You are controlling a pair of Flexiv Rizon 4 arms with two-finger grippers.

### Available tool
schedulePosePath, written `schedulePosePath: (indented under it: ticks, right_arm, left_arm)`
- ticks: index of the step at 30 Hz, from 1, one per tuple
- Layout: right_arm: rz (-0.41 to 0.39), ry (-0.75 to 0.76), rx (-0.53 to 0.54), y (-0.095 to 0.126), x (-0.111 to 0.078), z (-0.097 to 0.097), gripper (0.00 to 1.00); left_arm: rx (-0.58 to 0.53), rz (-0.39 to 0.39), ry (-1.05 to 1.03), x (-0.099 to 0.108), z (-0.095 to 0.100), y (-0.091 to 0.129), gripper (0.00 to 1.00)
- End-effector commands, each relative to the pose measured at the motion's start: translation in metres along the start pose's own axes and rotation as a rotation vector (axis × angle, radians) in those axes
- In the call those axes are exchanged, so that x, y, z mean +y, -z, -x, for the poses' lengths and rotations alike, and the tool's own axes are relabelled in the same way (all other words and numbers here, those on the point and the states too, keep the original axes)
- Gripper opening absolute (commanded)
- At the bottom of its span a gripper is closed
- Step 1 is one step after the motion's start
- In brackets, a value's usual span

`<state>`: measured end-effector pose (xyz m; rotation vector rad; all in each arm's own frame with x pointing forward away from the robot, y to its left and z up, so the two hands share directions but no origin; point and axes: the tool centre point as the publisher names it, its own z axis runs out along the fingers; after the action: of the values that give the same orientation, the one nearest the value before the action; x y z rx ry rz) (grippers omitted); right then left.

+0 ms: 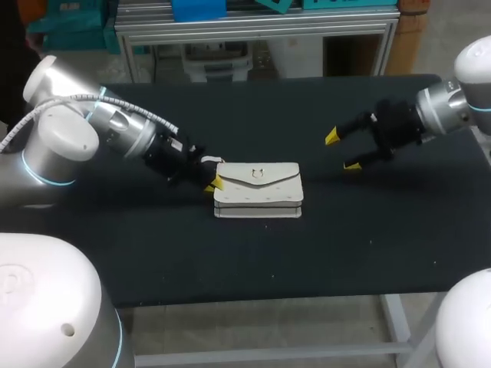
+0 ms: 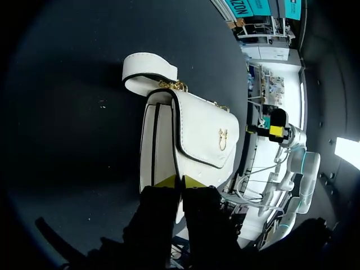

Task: Pick up the bag, open it, inspect its contents, close it, and place it on the opposite side

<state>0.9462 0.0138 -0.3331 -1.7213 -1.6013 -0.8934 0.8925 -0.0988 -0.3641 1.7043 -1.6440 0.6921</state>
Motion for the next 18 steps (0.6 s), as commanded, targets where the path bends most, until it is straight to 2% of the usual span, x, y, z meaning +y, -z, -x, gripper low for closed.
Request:
schedulePosePath:
  ticks: [1,6,8,13,15,18]
  right_arm:
    - [-0.030,0.001,-0.010,0.018,0.008,0.004,1.00]
    - [-0.007,0.000,-0.032,0.035,0.016,0.012,1.00]
    - [-0.001,0.000,-0.030,0.042,0.019,0.015,1.00]
    - [0.079,-0.015,-0.035,0.057,0.025,0.020,1.00]
    - [0.079,-0.015,-0.035,0.057,0.025,0.020,1.00]
    - [0.079,-0.015,-0.035,0.057,0.025,0.020,1.00]
  left_arm:
    - [0.008,0.023,-0.025,-0.019,0.008,0.017,0.00]
    - [-0.005,0.051,-0.054,-0.041,0.019,0.039,0.00]
    - [-0.006,0.034,-0.047,-0.048,0.025,0.050,0.00]
    - [-0.019,0.001,-0.039,-0.060,0.036,0.074,0.00]
    - [-0.020,-0.014,-0.032,-0.065,0.042,0.085,0.00]
    - [-0.020,-0.014,-0.032,-0.065,0.042,0.085,0.00]
